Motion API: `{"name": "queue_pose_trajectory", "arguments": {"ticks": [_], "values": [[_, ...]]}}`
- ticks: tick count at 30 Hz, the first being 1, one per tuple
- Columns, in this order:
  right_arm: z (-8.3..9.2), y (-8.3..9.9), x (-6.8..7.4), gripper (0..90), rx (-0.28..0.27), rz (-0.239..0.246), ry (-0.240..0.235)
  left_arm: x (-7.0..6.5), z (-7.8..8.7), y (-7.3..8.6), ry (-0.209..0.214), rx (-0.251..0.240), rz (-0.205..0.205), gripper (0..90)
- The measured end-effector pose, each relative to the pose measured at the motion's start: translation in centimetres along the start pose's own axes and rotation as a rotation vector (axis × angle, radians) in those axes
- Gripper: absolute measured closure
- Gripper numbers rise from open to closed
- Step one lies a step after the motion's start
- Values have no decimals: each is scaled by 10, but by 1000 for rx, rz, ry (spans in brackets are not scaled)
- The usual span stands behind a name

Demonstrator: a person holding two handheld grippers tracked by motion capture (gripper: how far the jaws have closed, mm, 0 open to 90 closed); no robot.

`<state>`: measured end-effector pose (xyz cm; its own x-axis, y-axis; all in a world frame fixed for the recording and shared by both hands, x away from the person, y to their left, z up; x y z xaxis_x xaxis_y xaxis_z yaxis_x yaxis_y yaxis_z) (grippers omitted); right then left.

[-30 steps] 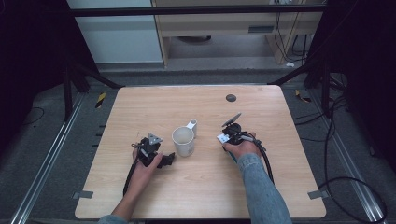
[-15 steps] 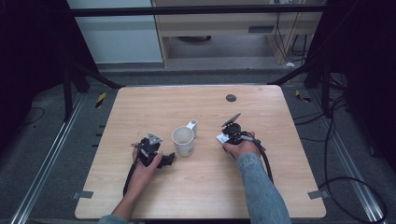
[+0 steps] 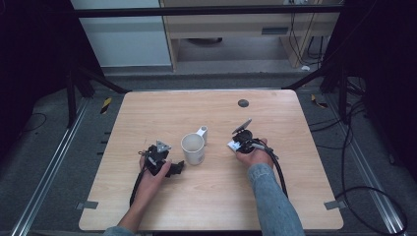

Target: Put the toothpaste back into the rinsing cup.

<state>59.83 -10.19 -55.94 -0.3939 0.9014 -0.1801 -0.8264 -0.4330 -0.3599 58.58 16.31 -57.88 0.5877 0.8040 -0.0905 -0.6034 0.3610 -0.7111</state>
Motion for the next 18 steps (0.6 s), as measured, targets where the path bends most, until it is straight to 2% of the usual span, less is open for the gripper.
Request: {"name": "queue_pose_trajectory", "arguments": {"ticks": [6, 16, 18], "values": [[5, -2, -1, 775, -19, -4, 2, 0, 0, 0, 0, 0, 0, 0], [9, -2, 0, 791, -19, -14, -14, 0, 0, 0, 0, 0, 0, 0], [15, -4, -2, 793, -32, -24, -24, 0, 0, 0, 0, 0, 0, 0]]}}
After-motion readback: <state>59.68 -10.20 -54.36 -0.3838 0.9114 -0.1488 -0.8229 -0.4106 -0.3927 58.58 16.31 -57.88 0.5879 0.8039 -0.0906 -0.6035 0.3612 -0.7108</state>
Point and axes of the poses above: each handheld gripper's, and its own axes: z roughly backward along the jaws, y roughly out of its underside, x roughly to its left, the point moved 10 cm from there along -z, roughly forward along the jaws, and after that the axes turned 9 degrees about y, right-handed, at the moved point
